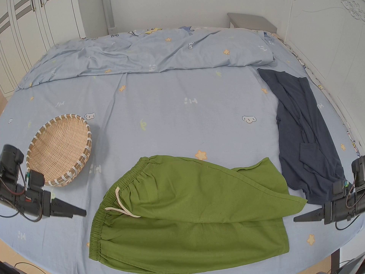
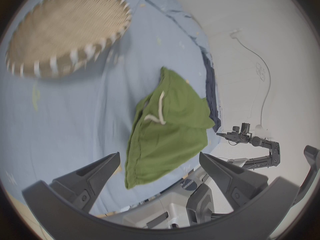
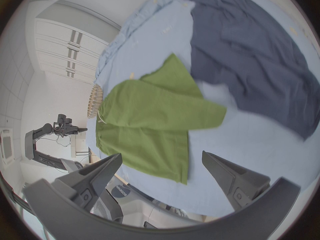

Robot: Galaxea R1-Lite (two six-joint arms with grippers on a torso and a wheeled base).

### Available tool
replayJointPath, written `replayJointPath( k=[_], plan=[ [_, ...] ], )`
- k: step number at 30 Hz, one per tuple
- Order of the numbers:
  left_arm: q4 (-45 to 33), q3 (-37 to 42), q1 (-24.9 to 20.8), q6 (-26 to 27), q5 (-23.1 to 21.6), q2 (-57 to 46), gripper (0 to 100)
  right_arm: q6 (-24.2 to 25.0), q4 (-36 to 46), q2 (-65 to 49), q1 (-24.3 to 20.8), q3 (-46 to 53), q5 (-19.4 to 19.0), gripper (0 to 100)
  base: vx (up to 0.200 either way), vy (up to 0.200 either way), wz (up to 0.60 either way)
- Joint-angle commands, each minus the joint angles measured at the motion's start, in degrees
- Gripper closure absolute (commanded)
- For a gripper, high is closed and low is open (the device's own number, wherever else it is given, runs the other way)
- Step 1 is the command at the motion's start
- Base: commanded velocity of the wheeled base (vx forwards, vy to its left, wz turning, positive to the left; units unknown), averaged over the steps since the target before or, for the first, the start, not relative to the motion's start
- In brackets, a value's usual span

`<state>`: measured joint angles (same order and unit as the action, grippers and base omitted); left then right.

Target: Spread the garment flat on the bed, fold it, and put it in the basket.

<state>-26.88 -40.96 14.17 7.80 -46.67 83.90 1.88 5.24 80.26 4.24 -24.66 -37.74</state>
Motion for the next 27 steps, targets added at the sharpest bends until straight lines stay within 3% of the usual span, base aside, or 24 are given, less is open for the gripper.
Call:
replayJointPath(
  k=[1, 6, 7, 12, 23, 27],
  plan=[
    [-1.8, -12.9, -5.8, -2.0, 0.5, 0.5, 0, 0.1, 5.2, -6.7, -0.9, -11.7, 1.0, 0, 0.000, 0.000, 0.00],
    [-1.6, -21.7, -11.9, -7.4, 0.5, 6.5, 0, 0.1, 5.1, -4.9, -1.9, -17.3, 1.0, 0, 0.000, 0.000, 0.00],
    [-0.5, -27.3, -13.9, -10.3, 0.7, 11.3, 0, 0.1, 5.1, -3.1, -2.9, -20.0, 1.2, 0, 0.000, 0.000, 0.00],
    [-0.5, -39.6, -15.9, -13.1, 2.0, 22.5, 0, 0.1, 4.8, -1.9, -3.9, -22.8, 1.1, 0, 0.000, 0.000, 0.00],
    [1.8, -43.2, -18.6, -13.2, 2.9, 35.0, 0, 0.1, 4.9, -2.2, -6.9, -21.7, 1.1, 0, 0.000, 0.000, 0.00],
    [6.8, -43.4, -19.3, -17.6, 3.1, 36.3, 0, 0.1, 4.6, -2.1, -7.0, -21.4, 1.1, 0, 0.000, 0.000, 0.00]
  ],
)
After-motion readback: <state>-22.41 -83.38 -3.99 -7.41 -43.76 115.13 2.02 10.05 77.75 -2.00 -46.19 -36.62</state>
